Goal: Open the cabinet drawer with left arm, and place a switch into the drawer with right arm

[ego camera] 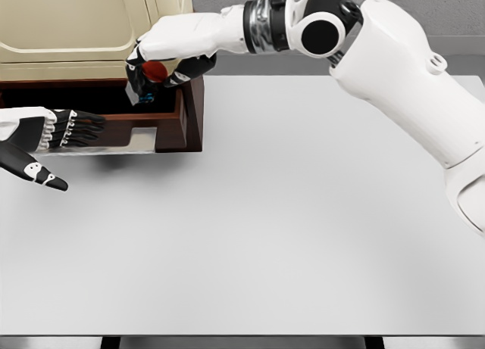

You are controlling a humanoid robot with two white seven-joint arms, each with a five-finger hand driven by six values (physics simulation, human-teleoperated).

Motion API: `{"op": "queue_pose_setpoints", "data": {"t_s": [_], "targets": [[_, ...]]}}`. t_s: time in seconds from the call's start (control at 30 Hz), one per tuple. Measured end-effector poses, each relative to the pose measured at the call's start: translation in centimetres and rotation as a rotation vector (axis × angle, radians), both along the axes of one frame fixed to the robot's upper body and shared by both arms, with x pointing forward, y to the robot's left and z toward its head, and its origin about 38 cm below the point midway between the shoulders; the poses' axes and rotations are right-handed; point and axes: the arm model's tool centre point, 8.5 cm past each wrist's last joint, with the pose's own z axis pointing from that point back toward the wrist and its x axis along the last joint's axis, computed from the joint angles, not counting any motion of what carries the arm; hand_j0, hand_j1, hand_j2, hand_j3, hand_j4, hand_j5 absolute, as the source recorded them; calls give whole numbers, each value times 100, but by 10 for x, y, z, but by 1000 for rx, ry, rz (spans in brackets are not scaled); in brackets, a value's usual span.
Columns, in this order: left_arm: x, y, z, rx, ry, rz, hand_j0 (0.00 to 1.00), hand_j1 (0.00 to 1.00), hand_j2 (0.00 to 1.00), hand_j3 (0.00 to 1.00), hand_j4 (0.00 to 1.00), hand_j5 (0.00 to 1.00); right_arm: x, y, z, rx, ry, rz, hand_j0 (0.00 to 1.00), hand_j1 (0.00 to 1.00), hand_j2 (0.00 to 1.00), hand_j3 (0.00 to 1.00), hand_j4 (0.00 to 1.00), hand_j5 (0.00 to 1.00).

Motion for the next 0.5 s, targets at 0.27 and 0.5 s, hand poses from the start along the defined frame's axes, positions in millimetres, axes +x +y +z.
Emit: {"op": "queue_pose_setpoints", "data": {"t_s": [0.27, 0.5], "targets": [[-2, 1, 2, -32, 64, 29, 100, 100, 100, 100, 100, 100, 5, 1, -6, -13, 19, -15, 55, 55, 55, 55, 55, 55], [-6, 4, 4, -74, 158, 63, 100, 100, 100, 100, 100, 100, 5, 6, -9, -2, 63, -21, 100, 100, 100, 100, 100, 100]]}}
